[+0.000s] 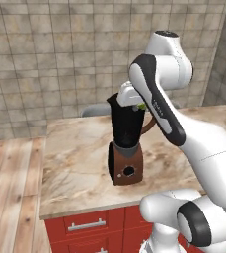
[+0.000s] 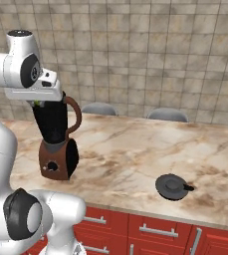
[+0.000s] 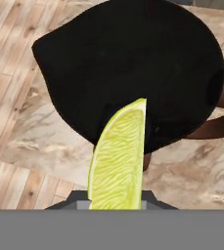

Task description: Grab the lime and lemon wedge from the fridge, place them in the blender, close the lid, and turn on the blender to create a marinade.

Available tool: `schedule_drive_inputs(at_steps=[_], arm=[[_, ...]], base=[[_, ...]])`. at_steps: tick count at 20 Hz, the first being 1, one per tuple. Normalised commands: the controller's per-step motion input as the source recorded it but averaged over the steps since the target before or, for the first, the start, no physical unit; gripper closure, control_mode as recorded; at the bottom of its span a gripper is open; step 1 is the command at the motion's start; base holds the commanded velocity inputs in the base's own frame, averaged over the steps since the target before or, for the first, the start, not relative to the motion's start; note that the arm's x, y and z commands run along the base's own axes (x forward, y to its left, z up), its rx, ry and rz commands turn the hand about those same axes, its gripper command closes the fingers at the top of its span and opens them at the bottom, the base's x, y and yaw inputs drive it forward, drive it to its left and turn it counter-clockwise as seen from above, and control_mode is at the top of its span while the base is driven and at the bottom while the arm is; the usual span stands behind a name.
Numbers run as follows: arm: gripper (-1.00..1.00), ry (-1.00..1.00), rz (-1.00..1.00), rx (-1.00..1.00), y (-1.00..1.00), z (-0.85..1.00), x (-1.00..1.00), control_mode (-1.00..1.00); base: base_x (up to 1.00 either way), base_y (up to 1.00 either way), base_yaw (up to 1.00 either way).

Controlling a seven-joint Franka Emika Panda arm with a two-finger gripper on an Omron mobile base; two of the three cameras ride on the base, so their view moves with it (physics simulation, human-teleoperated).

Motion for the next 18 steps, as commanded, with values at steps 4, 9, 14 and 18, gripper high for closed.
schedule_drive_inputs(at_steps=[4, 9, 14, 18], arm=[[1.00, 0.00, 0.00, 0.00, 0.00, -0.05, 0.26, -1.00], [1.00, 0.00, 0.00, 0.00, 0.00, 0.00, 0.29, -1.00], [1.00, 0.00, 0.00, 0.00, 0.00, -0.01, 0.28, -1.00], [1.00, 0.00, -0.02, 0.00, 0.08, -0.11, 0.46, -1.00]], base=[[0.00, 0.00, 0.00], [0.00, 0.00, 0.00], [0.00, 0.00, 0.00], [0.00, 0.00, 0.00]])
